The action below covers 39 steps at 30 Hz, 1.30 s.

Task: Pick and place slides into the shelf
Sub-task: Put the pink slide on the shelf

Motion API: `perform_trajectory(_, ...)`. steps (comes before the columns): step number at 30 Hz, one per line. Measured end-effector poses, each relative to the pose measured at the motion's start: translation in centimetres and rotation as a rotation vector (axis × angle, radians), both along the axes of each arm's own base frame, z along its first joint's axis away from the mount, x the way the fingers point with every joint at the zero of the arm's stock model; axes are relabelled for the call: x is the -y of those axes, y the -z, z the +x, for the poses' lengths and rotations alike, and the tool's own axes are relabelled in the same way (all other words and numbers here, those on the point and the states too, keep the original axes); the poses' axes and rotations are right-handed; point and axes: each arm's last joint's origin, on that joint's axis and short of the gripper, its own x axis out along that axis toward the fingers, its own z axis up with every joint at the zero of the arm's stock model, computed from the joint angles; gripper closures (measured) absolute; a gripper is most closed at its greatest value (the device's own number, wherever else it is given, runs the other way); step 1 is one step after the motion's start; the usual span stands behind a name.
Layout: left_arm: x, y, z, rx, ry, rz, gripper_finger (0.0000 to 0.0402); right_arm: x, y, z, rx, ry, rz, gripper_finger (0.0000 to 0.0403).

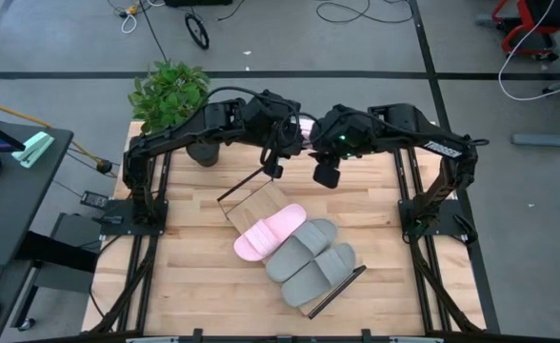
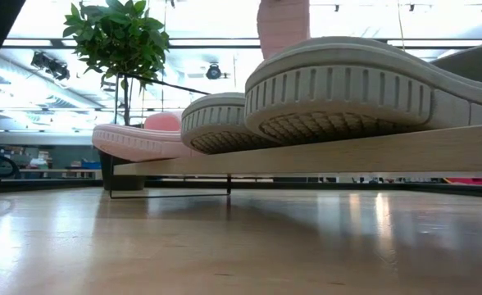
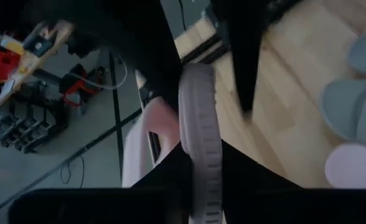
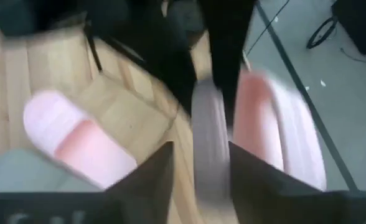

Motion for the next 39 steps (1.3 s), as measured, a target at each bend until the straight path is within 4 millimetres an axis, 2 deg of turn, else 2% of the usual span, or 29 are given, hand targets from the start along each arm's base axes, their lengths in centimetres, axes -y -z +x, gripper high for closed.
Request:
perform_trajectory(5,-0.1,0.1,-0.1,-0.020,-0.007,0.013,0.0347,0.0,-0.2,-0.9,-0.028,0.004,-0.003,0.0195)
perform_trajectory(11,-0.5,0.2,-0.2,-0.031,-0.019,0.011,0.0354,0.1,0.2,-1.5,-0.103,0.048,-0.048,0.0158)
perform_trajectory(16,-0.4,0.5,-0.5,-0.071,-0.018,0.004,0.0341,0.3,-0.2,-2.6,-0.128,0.097,-0.109,0.0158)
perform_trajectory(22,0.1,0.2,-1.5,-0.088,0.055,-0.078,0.0356,0.5,-1.7,-5.1,-0.057,0.197,-0.131,0.0172)
perform_trajectory(34,1.5,-3.5,-4.6,0.068,0.210,-0.231,0.0356,0.7,-5.2,-12.1,0.185,0.396,-0.084,0.0189)
perform_trajectory(39,2.8,-4.7,-6.0,0.092,0.310,-0.239,0.0356,0.6,-5.7,-13.7,0.244,0.436,-0.055,0.0190)
